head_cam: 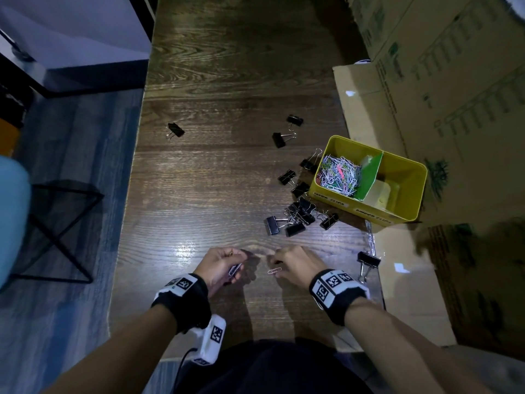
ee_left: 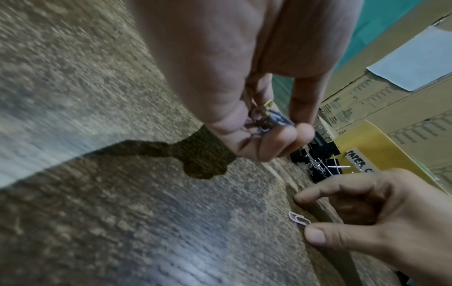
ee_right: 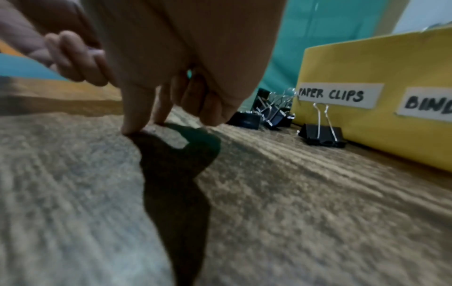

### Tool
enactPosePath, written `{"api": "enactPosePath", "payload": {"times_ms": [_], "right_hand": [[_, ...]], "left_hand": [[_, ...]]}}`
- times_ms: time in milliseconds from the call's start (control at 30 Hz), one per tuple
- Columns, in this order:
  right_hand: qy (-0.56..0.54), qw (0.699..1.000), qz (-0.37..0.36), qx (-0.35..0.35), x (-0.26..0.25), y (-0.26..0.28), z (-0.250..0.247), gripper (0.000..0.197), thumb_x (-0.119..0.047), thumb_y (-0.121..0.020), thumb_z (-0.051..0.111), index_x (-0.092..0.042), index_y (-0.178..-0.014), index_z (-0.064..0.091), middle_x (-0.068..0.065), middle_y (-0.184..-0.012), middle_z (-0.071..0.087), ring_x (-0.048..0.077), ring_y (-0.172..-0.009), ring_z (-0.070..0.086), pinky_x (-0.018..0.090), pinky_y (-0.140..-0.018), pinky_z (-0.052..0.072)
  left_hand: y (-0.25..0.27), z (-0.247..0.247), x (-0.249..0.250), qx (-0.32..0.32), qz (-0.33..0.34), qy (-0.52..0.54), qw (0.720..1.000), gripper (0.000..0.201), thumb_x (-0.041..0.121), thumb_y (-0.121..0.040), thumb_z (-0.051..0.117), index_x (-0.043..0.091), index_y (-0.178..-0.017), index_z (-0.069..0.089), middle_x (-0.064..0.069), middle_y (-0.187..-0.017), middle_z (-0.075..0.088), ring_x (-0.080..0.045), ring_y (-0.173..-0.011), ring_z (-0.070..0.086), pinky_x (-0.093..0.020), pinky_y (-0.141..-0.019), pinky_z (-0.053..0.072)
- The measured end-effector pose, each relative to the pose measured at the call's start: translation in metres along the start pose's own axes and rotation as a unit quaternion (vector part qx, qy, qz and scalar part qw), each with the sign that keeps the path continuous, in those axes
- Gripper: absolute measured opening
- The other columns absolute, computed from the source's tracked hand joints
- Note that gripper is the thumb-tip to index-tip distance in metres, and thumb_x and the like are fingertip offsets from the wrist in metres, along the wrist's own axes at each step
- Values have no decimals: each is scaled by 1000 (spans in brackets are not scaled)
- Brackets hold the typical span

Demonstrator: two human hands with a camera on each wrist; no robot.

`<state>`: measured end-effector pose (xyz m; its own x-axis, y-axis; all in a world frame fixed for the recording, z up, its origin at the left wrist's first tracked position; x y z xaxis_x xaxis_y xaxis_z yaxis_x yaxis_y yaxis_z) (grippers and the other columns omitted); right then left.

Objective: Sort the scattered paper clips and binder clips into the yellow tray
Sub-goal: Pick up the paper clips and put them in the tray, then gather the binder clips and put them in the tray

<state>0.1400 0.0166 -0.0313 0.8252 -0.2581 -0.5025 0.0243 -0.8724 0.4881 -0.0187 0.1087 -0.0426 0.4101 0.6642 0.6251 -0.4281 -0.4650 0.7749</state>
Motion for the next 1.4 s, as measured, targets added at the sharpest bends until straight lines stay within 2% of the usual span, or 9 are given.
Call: {"api": "enactPosePath", "payload": {"times_ms": [267,433,600,800,1000,1100,1167,1267,1400], "right_hand": [[62,998,-11,-4,-3,5,6,13,-15,-94,49,-10,-99,60,8,-108,60,27,-94,61,39,-83,51],[-141,988,57,-14,-8,14,-1,13,-22,-97,41,-16,-91,50,-5,-81,50,11,-69,50,22,-60,37],[-483,859,103,135,5,30,-51,27,-15,-98,28,-20,-73,36,-3,-72,39,11,-66,40,29,-70,36],[-628,721,43,289,47,35,-146,12,-22,-73,34,-19,-63,29,-8,-55,29,9,-49,25,23,-48,20],[-395,836,182,334,99,15,-198,19,-30,-80,36,-23,-67,49,-2,-68,49,19,-65,45,35,-65,36],[-299,883,230,279,110,6,-203,19,-24,-93,41,-17,-86,58,8,-83,65,21,-63,60,26,-61,46],[-261,898,250,252,114,5,-203,19,-16,-93,45,-14,-99,63,14,-100,68,24,-78,67,29,-70,53],[-226,919,239,216,114,4,-198,42,-11,-92,45,-15,-133,52,15,-134,54,29,-120,53,33,-101,41],[-304,891,153,299,106,22,-189,42,-13,-93,52,-18,-135,49,6,-134,56,18,-120,55,36,-107,40]], "left_hand": [[-2,-7,-2,-6,9,-16,1000,13,3,-83,63,-7,-91,66,-14,-65,65,-16,-48,60,-22,-46,50],[-7,-4,0,8,14,-34,999,13,9,-91,54,2,-87,65,-8,-60,55,-12,-43,44,-20,-41,32],[-12,16,41,-26,18,-16,999,22,23,-91,53,9,-76,61,-3,-57,50,-10,-42,37,-19,-42,23],[-25,85,130,-99,95,-96,986,24,28,-94,49,12,-77,55,0,-54,40,-5,-34,24,-10,-34,15],[-39,179,202,-110,170,-142,969,17,19,-96,46,12,-84,55,-4,-66,53,-10,-46,46,-17,-36,36],[-57,206,212,-109,169,-179,963,16,24,-93,50,14,-82,57,-6,-75,57,-16,-62,55,-27,-59,50],[-67,211,213,-98,170,-238,951,23,37,-85,55,15,-83,63,-8,-81,60,-21,-74,57,-35,-78,49],[-75,212,204,-82,201,-318,923,30,31,-91,52,16,-115,63,-6,-107,65,-21,-99,58,-31,-92,42],[-58,193,192,-15,352,-340,872,24,15,-88,55,22,-107,67,-2,-98,71,-15,-86,63,-24,-80,48]]}}
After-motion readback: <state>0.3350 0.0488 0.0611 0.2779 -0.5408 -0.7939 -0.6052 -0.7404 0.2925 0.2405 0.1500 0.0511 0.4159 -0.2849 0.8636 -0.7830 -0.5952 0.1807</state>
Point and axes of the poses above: each hand's wrist, its own y-axis away from the middle knuckle, its own z-axis out of the palm, x = y × z, the point moved 4 cm from there along -y, towards the middle knuckle
